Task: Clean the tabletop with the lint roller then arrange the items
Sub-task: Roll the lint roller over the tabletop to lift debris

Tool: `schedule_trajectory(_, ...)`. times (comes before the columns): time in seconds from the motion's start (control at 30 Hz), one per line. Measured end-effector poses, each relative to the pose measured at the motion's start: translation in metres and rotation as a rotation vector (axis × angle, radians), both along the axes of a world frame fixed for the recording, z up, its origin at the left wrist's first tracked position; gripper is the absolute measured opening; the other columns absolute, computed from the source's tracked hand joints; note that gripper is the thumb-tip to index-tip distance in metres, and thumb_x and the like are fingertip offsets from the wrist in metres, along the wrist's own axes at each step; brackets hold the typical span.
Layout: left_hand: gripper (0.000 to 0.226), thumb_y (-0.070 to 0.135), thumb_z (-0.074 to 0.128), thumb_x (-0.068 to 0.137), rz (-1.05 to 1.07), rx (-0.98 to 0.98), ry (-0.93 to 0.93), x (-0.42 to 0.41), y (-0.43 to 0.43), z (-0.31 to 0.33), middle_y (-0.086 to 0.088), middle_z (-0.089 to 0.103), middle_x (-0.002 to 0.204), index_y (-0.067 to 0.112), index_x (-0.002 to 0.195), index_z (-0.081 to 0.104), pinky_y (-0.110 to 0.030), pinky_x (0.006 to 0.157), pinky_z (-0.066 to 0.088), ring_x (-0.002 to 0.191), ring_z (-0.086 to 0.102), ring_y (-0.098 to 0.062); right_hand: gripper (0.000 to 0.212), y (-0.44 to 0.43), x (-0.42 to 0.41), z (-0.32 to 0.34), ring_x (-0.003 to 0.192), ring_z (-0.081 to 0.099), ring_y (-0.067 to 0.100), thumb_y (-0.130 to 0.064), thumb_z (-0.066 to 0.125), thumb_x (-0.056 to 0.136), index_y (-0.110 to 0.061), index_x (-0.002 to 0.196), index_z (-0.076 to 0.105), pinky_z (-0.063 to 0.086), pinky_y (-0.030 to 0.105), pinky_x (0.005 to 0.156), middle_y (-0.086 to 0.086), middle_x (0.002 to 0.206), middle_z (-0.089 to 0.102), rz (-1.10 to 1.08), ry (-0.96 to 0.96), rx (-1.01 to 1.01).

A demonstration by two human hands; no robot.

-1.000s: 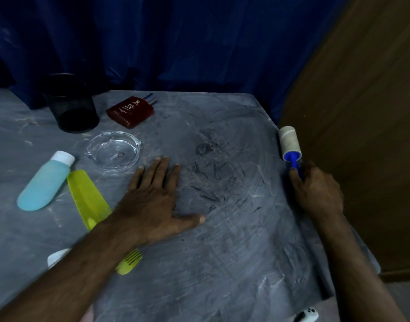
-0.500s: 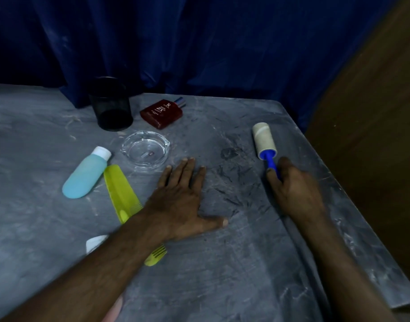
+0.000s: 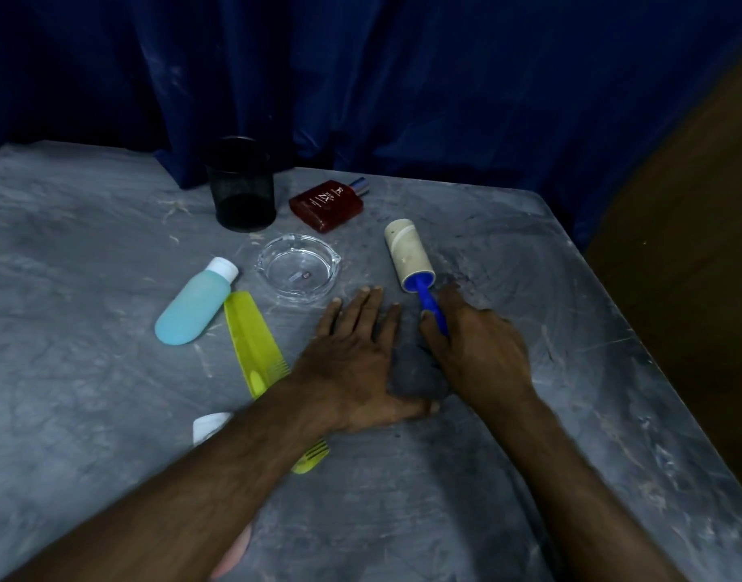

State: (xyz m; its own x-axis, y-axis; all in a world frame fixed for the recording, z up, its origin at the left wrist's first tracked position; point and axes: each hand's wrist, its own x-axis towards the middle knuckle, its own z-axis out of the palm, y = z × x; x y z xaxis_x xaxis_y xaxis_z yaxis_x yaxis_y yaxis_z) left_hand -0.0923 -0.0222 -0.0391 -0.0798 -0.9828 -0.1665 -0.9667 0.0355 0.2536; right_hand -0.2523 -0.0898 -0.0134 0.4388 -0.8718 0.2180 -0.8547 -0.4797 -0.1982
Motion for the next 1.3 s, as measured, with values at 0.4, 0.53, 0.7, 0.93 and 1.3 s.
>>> schedule_trajectory(0.4,0.134,0.099,0.038,0.074,-0.005,0.007,0.011,0.001,0.000,0.002,-0.010,-0.022,0.176,0.020,0.167,-0.018,-0.049,0.130,-0.013,0.162,-0.025,-0.023,0.042,0.005,0.011,0.004,0.087,0.071,0.034,-0.049,0.043,0.104,-0.023,0.137,0.050,0.042,0.036,0.067,0.010,0.096,0.075,0.055,0.035,-0.016)
schedule_trajectory(0.53,0.132,0.098,0.038,0.076,-0.005,0.031,-0.011,0.001,0.000,0.003,-0.009,-0.025,0.175,0.020,0.166,-0.019,-0.049,0.130,-0.014,0.161,-0.027,-0.023,0.043,0.001,0.005,0.002,0.086,0.071,0.034,-0.045,0.043,0.105,-0.021,0.139,0.051,0.049,0.038,0.068,0.011,0.095,0.075,0.035,0.011,0.000)
schedule_trajectory(0.7,0.132,0.101,0.034,0.074,0.001,0.037,-0.033,0.002,-0.002,0.000,-0.006,-0.029,0.174,0.023,0.166,-0.021,-0.048,0.130,-0.014,0.160,-0.027,-0.020,0.040,-0.014,-0.017,0.002,0.081,0.070,0.032,-0.044,0.042,0.105,-0.019,0.135,0.050,0.043,0.035,0.064,0.009,0.090,0.072,-0.108,0.015,-0.004)
schedule_trajectory(0.93,0.140,0.107,0.014,0.060,0.000,0.036,-0.063,0.003,-0.002,-0.001,-0.005,-0.030,0.173,0.024,0.165,-0.023,-0.047,0.130,-0.015,0.160,-0.027,-0.020,0.034,-0.036,-0.072,0.009,0.075,0.065,0.028,-0.046,0.043,0.105,-0.016,0.119,0.052,0.042,0.034,0.059,0.002,0.080,0.061,-0.323,0.005,0.055)
schedule_trajectory(1.3,0.140,0.107,0.008,0.057,-0.012,0.053,-0.058,0.004,-0.001,0.001,-0.004,-0.033,0.172,0.024,0.165,-0.024,-0.045,0.130,-0.017,0.160,-0.029,-0.020,0.022,-0.037,-0.153,0.023,0.059,0.042,0.008,-0.039,0.048,0.106,-0.018,0.102,0.050,0.026,0.026,0.049,-0.001,0.075,0.050,-0.583,-0.037,0.116)
